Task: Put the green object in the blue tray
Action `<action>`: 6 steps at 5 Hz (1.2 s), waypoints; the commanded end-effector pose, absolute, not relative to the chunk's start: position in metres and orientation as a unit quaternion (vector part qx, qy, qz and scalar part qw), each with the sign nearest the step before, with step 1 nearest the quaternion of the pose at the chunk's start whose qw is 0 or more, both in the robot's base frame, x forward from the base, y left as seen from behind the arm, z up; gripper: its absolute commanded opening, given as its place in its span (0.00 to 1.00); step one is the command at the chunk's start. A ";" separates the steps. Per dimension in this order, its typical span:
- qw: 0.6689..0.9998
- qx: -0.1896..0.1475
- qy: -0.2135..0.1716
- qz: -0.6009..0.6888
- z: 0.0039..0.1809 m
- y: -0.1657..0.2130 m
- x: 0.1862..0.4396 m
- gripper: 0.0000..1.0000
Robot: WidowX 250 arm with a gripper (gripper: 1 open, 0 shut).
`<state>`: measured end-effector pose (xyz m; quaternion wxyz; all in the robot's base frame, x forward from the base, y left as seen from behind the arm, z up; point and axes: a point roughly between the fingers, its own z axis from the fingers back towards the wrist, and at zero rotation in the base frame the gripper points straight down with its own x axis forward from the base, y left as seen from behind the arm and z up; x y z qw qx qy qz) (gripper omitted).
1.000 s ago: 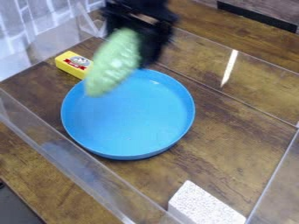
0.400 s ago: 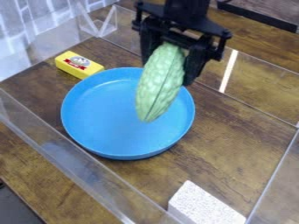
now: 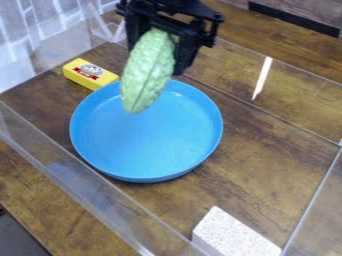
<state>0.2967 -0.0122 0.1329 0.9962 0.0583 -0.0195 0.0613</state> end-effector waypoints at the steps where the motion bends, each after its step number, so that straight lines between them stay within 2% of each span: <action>1: 0.996 0.049 -0.061 0.051 0.159 -0.027 0.289 0.00; 3: 0.997 0.043 -0.058 0.014 0.150 -0.056 0.282 0.00; 4: 0.997 0.046 -0.061 -0.015 0.151 -0.060 0.286 0.00; 5: 0.997 0.047 -0.060 0.001 0.149 -0.054 0.274 0.00; 6: 0.997 0.047 -0.059 0.007 0.132 -0.043 0.264 0.00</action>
